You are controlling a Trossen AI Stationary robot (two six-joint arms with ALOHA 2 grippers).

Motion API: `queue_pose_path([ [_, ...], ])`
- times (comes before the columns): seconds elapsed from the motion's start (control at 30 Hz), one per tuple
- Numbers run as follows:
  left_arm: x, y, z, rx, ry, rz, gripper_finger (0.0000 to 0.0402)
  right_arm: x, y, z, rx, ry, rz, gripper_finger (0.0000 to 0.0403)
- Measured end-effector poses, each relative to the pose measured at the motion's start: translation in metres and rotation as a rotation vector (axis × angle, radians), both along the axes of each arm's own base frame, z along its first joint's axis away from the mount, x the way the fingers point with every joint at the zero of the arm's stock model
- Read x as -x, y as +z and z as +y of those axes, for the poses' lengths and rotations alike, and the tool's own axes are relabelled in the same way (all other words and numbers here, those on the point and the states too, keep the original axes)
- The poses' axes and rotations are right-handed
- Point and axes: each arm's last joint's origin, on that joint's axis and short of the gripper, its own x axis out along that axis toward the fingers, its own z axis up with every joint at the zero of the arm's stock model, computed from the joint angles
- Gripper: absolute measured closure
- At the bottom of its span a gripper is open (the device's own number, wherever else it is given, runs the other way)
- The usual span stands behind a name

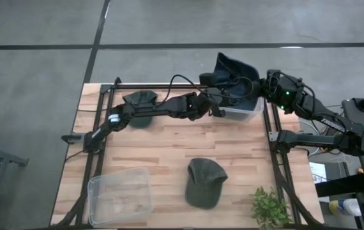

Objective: Pick & Place hat
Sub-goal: Put the blue cap into the top transparent bin

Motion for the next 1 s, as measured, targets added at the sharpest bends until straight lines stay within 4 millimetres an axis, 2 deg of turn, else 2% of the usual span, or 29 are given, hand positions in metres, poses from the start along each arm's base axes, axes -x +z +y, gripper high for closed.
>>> queue_pose_path([
  [0.27,0.001,0.001,0.0,-0.042,0.017,0.033,0.0275,0.0,0.0,0.0,0.001,0.002,0.005,0.0391],
  [0.43,0.008,0.006,0.001,-0.133,0.217,0.094,0.0262,0.001,-0.001,-0.002,0.002,-0.011,0.009,0.0392],
  [0.5,0.015,0.012,0.002,-0.128,0.241,0.107,0.0262,0.004,-0.001,-0.004,-0.003,-0.027,0.018,0.0392],
  [0.63,0.038,0.025,-0.001,-0.02,0.195,0.11,0.0262,0.012,-0.001,-0.006,-0.001,-0.063,0.023,0.0393],
  [0.83,0.076,0.042,-0.002,0.286,0.021,0.121,0.0262,0.025,0.0,-0.005,-0.003,-0.106,0.035,0.0393],
  [1.0,0.1,0.039,0.003,0.38,0.011,0.133,0.0262,0.03,-0.002,0.001,-0.043,-0.044,0.026,0.0394],
])
